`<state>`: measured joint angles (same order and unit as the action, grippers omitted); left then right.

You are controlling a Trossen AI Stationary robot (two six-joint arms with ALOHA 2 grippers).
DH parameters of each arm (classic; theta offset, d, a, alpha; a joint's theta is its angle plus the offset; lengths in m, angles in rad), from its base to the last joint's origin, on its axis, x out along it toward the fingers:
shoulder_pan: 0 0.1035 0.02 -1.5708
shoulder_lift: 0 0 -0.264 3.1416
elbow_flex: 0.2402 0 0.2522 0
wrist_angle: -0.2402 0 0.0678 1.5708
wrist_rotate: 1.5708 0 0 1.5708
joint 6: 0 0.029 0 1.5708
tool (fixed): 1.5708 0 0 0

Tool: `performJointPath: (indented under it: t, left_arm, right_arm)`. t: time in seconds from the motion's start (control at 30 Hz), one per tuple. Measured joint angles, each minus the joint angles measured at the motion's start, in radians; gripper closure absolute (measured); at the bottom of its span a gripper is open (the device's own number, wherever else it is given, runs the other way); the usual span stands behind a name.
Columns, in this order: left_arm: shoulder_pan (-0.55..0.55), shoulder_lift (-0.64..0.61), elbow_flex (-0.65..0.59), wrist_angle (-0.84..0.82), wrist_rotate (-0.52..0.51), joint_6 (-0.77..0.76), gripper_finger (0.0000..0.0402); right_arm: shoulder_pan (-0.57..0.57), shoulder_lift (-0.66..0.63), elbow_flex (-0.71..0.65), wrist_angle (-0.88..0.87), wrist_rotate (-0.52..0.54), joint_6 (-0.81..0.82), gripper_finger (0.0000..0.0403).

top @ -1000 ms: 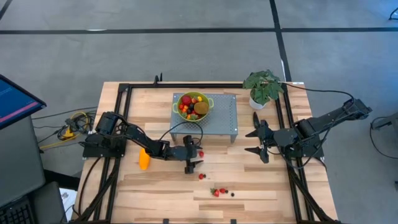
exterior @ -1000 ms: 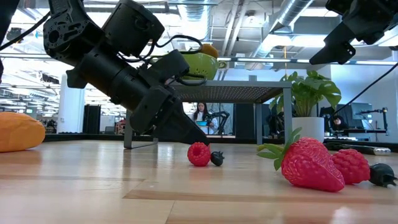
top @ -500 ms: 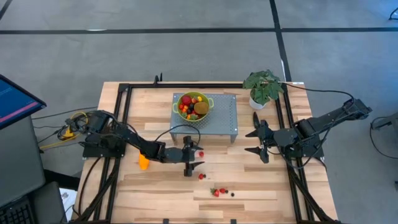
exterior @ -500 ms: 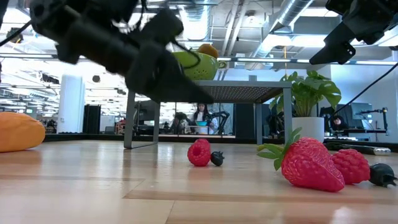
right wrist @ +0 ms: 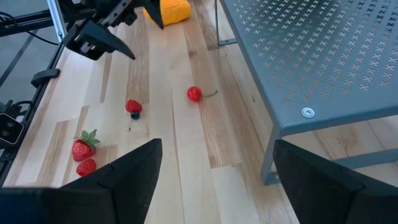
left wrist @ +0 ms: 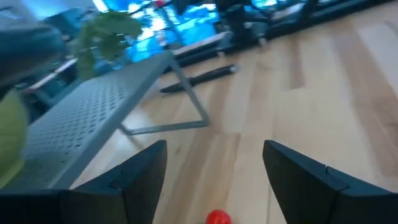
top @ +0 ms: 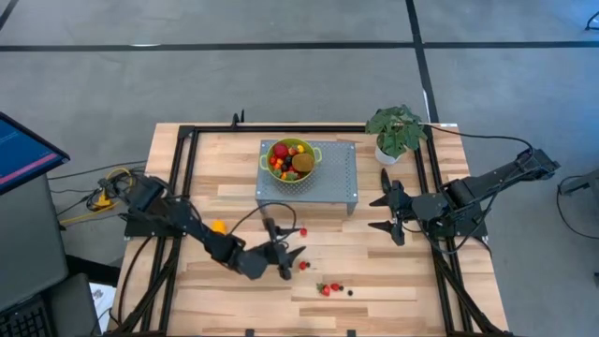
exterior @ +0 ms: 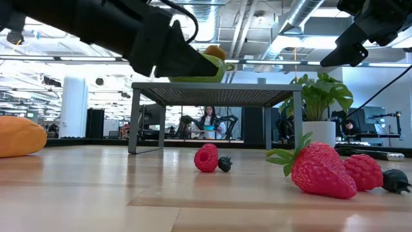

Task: Pick & Place Fruit
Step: Put the red cherry into the green strainer bowl on the shelf

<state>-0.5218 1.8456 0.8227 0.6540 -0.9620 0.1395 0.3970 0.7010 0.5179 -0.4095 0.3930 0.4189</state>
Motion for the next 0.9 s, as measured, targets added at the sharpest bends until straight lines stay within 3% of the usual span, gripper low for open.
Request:
performJointPath:
  t: [0.17, 0.33, 0.6, 0.9]
  left_arm:
    - [0.011, 0.048, 0.014, -0.023, -0.130, -0.146, 0.0152]
    - [0.047, 0.051, 0.013, -0.138, -0.034, -0.336, 0.0160]
    - [0.129, 0.052, 0.013, -0.158, 0.166, -0.415, 0.0163]
    - [0.156, 0.180, 0.013, -0.157, 0.196, -0.459, 0.0165]
  right_arm:
    - [0.000, 0.000, 0.000, 0.000, 0.000, 0.000, 0.0101]
    - [0.000, 0.000, 0.000, 0.000, 0.000, 0.000, 0.0101]
    - [0.000, 0.000, 0.000, 0.000, 0.000, 0.000, 0.0101]
    - [0.000, 0.000, 0.000, 0.000, 0.000, 0.000, 0.0101]
